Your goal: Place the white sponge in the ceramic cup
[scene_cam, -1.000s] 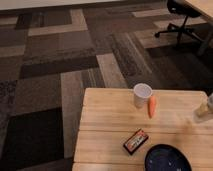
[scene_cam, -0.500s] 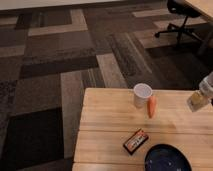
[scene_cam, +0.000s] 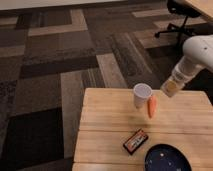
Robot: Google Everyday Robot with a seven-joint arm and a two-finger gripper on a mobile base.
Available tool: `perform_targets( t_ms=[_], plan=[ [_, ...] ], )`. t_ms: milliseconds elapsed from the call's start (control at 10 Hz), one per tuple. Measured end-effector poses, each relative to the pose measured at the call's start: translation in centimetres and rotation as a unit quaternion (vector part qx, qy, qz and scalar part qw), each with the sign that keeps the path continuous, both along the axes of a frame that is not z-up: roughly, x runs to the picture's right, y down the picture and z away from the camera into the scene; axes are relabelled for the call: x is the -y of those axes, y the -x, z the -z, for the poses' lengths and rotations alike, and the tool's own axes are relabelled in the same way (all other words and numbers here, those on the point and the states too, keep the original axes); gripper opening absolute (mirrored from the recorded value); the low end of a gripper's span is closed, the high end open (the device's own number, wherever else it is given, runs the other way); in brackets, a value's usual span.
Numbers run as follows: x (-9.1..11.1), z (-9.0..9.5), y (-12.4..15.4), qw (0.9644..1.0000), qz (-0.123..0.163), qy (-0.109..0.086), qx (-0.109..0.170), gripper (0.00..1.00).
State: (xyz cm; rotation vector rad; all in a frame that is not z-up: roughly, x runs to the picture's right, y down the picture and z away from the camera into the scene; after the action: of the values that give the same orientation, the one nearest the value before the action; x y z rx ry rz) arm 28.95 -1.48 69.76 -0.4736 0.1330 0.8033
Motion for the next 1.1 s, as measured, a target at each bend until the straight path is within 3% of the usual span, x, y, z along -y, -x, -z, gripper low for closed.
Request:
perform_targets(
  t_ms=[1100],
  plan=[
    [-0.18, -0.08, -0.41, 1.0, 0.0, 0.001, -0.003, 0.04]
  ],
)
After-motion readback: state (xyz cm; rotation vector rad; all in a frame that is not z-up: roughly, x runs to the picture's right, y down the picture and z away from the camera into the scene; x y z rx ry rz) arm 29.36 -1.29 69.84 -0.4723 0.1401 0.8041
